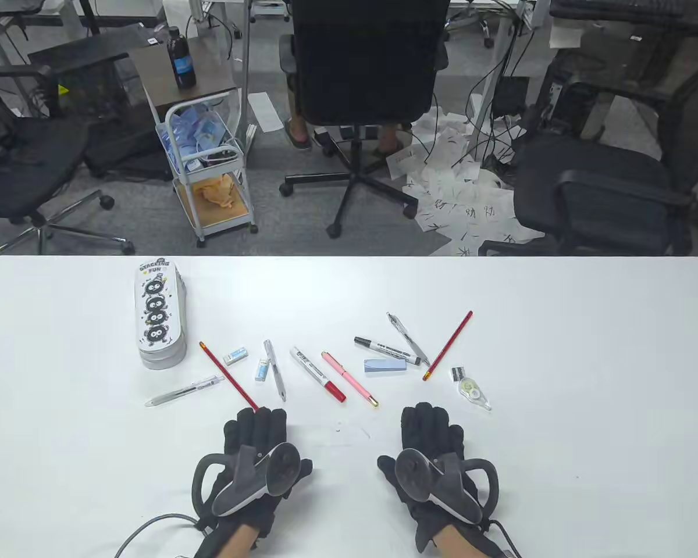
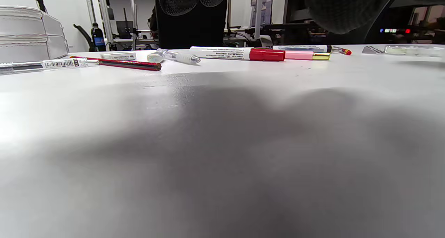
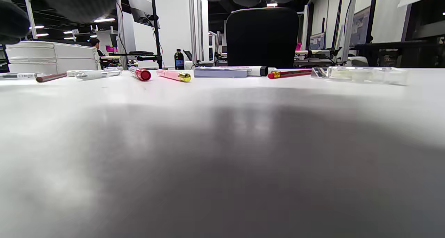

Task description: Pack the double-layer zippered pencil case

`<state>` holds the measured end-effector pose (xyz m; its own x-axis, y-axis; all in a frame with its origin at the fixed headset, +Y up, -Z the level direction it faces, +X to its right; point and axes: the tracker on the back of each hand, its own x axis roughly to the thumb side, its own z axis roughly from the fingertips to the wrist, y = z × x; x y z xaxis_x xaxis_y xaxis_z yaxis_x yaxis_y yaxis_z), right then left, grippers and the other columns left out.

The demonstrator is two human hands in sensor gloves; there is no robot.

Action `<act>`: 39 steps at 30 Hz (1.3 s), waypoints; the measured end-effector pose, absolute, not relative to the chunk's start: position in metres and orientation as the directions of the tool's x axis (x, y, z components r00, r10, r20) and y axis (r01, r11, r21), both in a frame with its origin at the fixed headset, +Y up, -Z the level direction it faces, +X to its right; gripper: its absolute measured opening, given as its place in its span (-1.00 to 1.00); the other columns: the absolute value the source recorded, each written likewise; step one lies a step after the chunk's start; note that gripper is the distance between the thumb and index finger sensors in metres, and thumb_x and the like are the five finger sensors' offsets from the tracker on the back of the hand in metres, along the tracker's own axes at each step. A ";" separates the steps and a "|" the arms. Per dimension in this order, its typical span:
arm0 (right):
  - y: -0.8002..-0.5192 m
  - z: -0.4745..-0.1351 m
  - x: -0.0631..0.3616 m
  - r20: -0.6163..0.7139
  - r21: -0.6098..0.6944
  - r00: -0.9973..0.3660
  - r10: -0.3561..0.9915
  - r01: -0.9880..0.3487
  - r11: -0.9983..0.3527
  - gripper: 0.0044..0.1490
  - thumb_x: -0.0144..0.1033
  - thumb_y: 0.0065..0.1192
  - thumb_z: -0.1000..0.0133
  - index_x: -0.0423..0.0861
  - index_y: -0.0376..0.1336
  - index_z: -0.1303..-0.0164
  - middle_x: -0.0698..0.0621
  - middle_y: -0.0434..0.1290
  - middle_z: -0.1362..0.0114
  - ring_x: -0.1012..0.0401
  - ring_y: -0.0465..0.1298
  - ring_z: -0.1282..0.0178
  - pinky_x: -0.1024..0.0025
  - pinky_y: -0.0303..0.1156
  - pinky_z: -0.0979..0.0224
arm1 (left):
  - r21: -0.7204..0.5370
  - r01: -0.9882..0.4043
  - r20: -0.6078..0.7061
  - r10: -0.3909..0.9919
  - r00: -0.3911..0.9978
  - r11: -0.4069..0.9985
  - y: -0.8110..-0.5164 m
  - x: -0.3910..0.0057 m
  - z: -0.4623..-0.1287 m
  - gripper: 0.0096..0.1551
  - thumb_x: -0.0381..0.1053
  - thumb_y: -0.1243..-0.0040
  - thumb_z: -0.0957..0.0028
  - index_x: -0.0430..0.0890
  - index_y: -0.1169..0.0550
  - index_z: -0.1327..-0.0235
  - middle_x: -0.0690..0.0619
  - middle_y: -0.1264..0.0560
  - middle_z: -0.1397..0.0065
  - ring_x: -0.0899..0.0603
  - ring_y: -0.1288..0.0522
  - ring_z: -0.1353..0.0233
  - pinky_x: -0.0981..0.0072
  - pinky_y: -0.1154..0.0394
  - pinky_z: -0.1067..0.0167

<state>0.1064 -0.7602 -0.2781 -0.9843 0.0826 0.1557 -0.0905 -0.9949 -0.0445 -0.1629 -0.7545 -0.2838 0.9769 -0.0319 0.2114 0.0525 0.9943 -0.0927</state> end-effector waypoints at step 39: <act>-0.758 -0.276 0.106 0.152 -0.048 -0.979 0.133 -0.142 -0.989 0.08 0.29 -0.12 -0.11 -0.17 -0.20 -0.63 -0.25 -0.14 -0.71 -0.19 -0.11 -0.62 -0.14 -0.08 -0.53 | -0.012 0.019 0.072 -0.018 0.997 1.000 -0.686 -0.217 -0.313 0.16 0.41 -0.21 -0.14 -0.27 -0.12 -0.74 -0.35 -0.13 -0.72 -0.50 -0.04 -0.62 -0.31 0.00 -0.48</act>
